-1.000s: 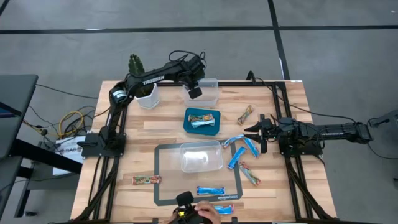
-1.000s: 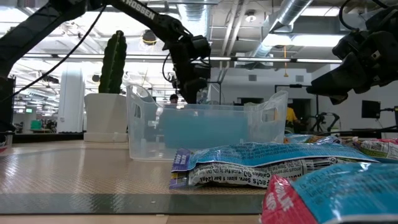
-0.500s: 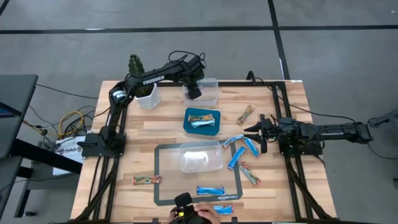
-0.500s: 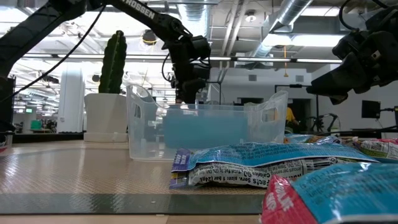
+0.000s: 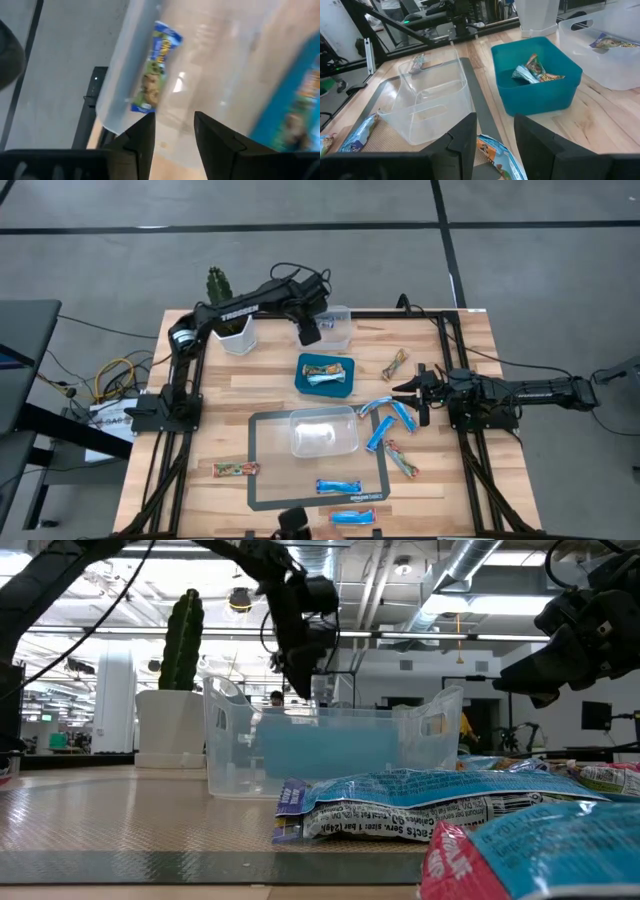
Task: Pick and place Granola Bars by type
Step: Put the red granola bar into the bottom transparent bin
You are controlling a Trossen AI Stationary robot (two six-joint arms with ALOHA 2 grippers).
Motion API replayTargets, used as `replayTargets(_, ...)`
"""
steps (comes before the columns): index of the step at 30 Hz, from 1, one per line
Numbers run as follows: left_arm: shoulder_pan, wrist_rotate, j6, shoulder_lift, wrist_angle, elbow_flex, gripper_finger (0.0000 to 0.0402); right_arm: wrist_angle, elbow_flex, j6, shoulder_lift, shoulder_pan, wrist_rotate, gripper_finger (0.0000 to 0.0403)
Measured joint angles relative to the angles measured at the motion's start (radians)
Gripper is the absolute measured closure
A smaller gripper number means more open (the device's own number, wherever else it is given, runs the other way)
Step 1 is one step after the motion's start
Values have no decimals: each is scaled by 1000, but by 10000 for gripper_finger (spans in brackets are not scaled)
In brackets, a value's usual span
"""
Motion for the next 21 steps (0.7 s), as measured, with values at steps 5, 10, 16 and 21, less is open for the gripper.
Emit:
replayTargets(5,-61,28,-10,-84,-47,0,272,0,0,0,0,0,0,278)
replayTargets(10,-141,34,-14,-187,-73,-35,272,0,0,0,0,0,0,278)
replayTargets(16,-255,33,-60,-347,-83,-160,272,0,0,0,0,0,0,278)
replayTargets(21,-376,32,-125,-490,-87,-305,272,0,0,0,0,0,0,278)
